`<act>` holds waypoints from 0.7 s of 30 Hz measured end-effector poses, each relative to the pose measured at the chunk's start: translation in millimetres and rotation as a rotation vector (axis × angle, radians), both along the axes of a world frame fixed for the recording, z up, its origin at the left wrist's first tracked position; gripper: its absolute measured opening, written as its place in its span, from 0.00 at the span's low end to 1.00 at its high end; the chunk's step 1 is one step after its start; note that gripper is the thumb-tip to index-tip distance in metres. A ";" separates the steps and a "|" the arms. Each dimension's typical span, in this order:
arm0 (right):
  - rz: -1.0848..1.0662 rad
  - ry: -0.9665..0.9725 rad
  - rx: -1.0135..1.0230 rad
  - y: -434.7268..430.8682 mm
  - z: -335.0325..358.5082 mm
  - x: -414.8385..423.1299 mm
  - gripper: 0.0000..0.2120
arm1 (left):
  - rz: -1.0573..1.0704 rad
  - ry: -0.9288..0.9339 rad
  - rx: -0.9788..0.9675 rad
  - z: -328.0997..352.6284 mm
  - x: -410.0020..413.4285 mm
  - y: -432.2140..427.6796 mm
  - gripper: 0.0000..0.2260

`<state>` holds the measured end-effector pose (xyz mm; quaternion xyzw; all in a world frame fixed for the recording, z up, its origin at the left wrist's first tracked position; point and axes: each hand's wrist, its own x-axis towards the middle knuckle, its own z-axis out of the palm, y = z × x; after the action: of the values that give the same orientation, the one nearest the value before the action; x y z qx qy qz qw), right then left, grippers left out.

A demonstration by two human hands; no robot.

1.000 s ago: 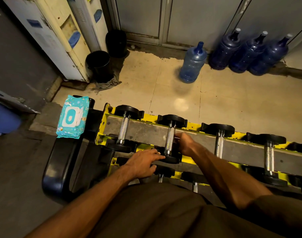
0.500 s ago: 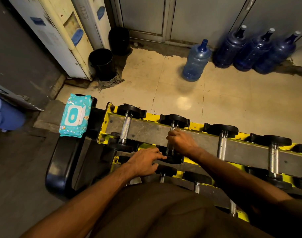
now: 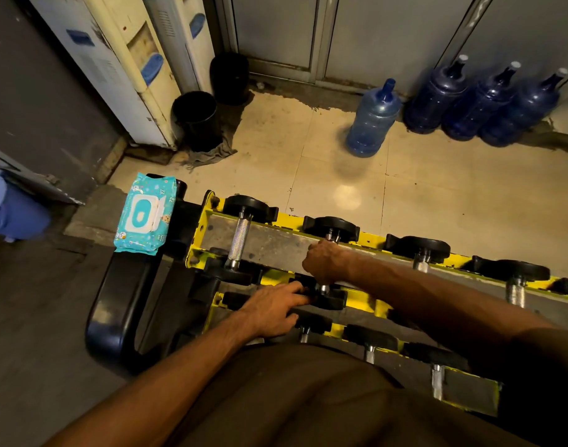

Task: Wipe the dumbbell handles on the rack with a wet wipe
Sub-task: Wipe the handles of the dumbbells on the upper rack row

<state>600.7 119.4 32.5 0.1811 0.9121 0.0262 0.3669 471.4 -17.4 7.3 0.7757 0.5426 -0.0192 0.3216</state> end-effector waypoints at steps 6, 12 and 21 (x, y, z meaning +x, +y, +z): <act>0.067 -0.040 0.164 17.0 1.0 9.2 0.12 | -0.002 -0.005 0.002 -0.5 -2.8 0.2 0.25; 0.055 0.126 -0.064 -5.0 -3.8 11.5 0.11 | 0.003 -0.014 0.001 -1.7 -3.8 1.7 0.24; -0.036 0.309 0.016 -4.3 -12.3 38.5 0.12 | 0.036 -0.044 0.012 -5.4 -4.0 -0.3 0.25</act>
<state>639.3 115.1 20.2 0.2022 0.9541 -0.0013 0.2211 467.4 -17.7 2.0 0.7678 0.5496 0.0069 0.3292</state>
